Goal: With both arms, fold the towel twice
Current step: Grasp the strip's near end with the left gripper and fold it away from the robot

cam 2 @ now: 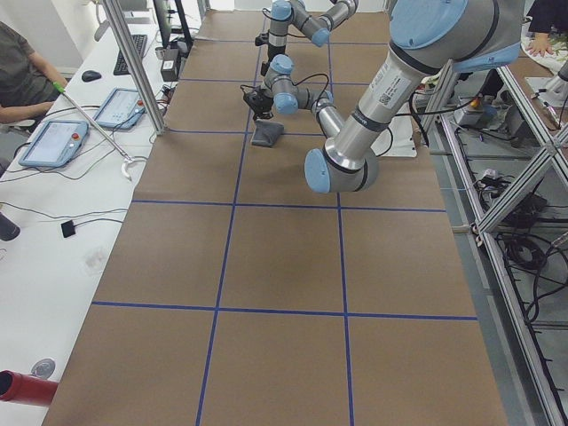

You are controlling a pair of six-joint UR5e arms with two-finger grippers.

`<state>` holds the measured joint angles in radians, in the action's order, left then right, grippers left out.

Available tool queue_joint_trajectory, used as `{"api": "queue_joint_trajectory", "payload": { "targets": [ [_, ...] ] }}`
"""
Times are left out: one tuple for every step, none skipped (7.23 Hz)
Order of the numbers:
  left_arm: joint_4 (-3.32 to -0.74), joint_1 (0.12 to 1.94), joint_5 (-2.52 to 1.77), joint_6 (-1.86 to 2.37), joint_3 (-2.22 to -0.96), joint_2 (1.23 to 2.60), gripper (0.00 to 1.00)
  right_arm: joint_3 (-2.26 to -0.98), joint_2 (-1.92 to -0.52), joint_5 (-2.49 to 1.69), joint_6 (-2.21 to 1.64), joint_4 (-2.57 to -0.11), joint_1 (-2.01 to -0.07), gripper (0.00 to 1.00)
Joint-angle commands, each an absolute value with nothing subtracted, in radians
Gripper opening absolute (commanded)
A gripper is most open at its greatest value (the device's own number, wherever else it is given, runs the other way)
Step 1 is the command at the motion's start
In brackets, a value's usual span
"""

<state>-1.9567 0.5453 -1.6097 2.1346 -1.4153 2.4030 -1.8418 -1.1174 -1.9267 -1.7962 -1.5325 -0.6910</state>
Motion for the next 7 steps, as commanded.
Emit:
{"api": "queue_joint_trajectory", "payload": {
  "targets": [
    [-1.957,0.555,-1.611,2.135,-1.405,2.404,0.0,-1.842,-1.117,-1.927,-1.796,-1.532,-0.69,1.0],
    [-1.957,0.56,-1.617,2.134,-1.405,2.404,0.0,-1.841,-1.117,-1.927,-1.798,-1.532,-0.69,1.0],
    [-1.957,0.561,-1.638,2.132,-1.405,2.395,0.0,-1.841,-1.117,-1.925,-1.798,-1.532,-0.689,1.0],
    [-1.957,0.56,-1.641,2.132,-1.405,2.376,0.0,-1.841,-1.117,-1.925,-1.799,-1.532,-0.687,1.0],
    [-1.956,0.56,-1.666,2.131,-1.405,2.375,0.0,-1.841,-1.115,-1.925,-1.802,-1.531,-0.686,1.0],
    [-1.957,0.561,-1.711,2.131,-1.41,2.361,0.0,-1.841,-1.115,-1.925,-1.802,-1.531,-0.686,1.0],
    [-1.956,0.564,-1.72,2.131,-1.411,2.355,0.0,-1.841,-1.115,-1.925,-1.805,-1.531,-0.686,1.0]
  ]
}}
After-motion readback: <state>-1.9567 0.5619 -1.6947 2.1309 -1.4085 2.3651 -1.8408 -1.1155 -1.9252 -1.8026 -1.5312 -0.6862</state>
